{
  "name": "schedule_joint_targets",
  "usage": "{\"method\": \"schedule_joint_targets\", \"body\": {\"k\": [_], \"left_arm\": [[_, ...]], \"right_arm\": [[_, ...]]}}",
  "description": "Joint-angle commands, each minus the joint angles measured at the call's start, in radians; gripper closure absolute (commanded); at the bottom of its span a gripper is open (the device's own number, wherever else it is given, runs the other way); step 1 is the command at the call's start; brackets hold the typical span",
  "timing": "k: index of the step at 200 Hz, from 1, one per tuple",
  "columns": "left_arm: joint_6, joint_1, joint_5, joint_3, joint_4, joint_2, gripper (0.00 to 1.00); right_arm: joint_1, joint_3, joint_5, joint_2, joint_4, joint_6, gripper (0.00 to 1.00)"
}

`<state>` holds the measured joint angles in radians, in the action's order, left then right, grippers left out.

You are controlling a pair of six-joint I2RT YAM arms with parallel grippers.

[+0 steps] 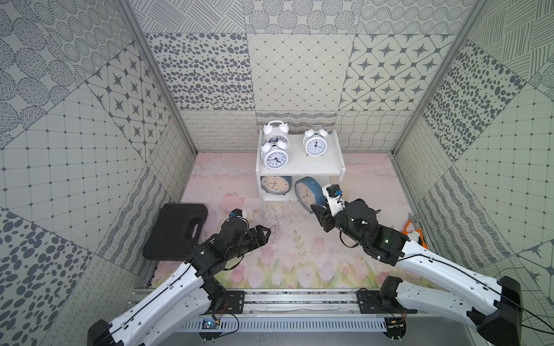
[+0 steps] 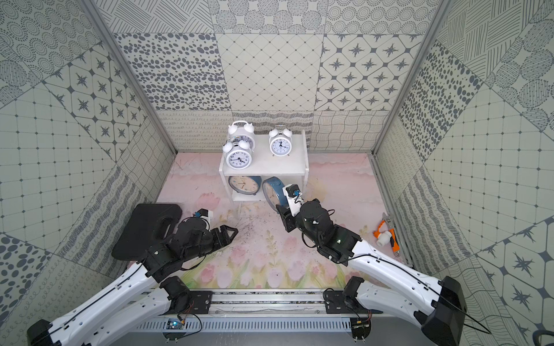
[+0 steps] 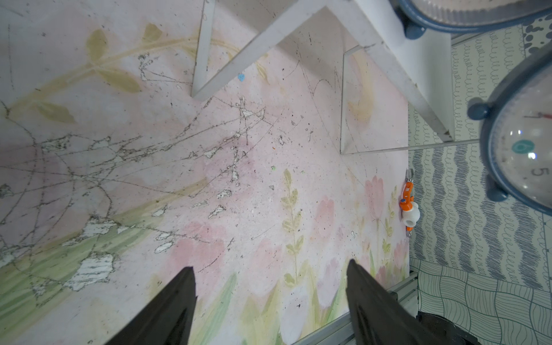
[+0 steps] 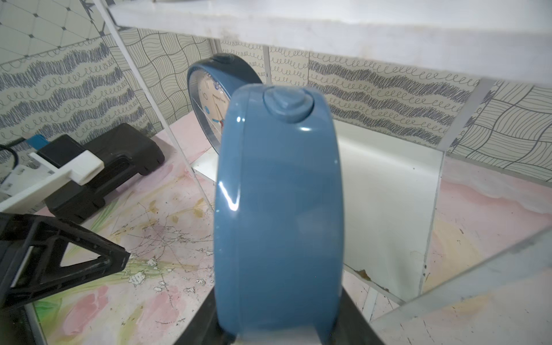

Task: Place the alarm clocks on the shelf by style
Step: Place the alarm on the shelf.

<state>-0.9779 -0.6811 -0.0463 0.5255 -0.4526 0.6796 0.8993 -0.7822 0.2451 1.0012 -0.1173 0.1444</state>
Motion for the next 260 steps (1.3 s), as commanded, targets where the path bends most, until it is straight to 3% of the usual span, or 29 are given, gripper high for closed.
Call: {"method": "schedule_joint_targets", "body": {"k": [1, 75, 159, 260], "left_arm": [[0.019, 0.001, -0.019, 0.01, 0.057, 0.006, 0.18], [0.025, 0.0, -0.022, 0.024, 0.059, 0.03, 0.19], [0.033, 0.001, -0.035, 0.024, 0.076, 0.049, 0.2], [0.036, 0.002, -0.036, 0.004, 0.079, 0.038, 0.2]], "right_arm": [[0.004, -0.003, 0.028, 0.025, 0.152, -0.029, 0.78], [-0.01, -0.015, 0.08, 0.079, 0.181, -0.037, 0.78], [-0.046, -0.017, 0.057, 0.132, 0.208, -0.016, 0.74], [-0.086, -0.027, 0.027, 0.195, 0.229, -0.009, 0.62]]}}
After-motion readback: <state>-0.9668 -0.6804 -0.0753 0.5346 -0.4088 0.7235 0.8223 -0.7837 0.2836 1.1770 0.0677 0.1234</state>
